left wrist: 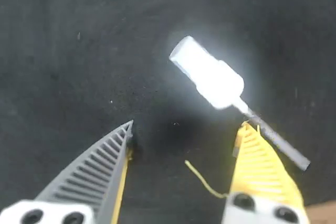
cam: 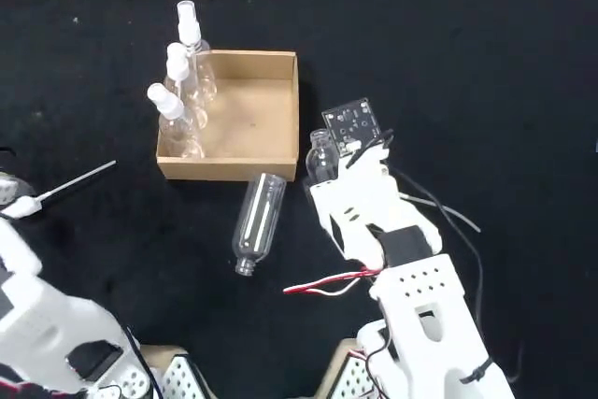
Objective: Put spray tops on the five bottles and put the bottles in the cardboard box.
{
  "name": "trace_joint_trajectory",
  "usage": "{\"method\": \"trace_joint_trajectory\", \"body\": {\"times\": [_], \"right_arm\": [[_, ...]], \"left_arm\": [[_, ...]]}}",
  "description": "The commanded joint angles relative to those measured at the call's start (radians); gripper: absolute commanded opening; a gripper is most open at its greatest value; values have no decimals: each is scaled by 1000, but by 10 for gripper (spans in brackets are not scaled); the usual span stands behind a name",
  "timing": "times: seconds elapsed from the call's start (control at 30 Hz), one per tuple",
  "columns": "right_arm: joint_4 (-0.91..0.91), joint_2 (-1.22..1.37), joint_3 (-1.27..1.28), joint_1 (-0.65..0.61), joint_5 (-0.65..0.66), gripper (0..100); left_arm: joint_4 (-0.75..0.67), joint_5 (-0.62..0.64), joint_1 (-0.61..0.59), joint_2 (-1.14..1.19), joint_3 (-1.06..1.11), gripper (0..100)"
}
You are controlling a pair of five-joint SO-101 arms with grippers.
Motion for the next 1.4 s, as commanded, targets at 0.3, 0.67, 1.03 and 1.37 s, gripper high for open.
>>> {"method": "trace_joint_trajectory", "body": {"times": [0.3,0.67,1.03,1.37], "right_arm": [[-25,-38,-4,-9,3,10],[-25,-38,-4,-9,3,10],[-25,-39,-2,-9,-3,10],[-26,-107,8,-8,-91,10]], "left_arm": [[26,316,56,258,-251,274],[34,315,65,347,-263,20],[222,75,59,322,-466,30],[379,-91,68,60,-909,30]]}}
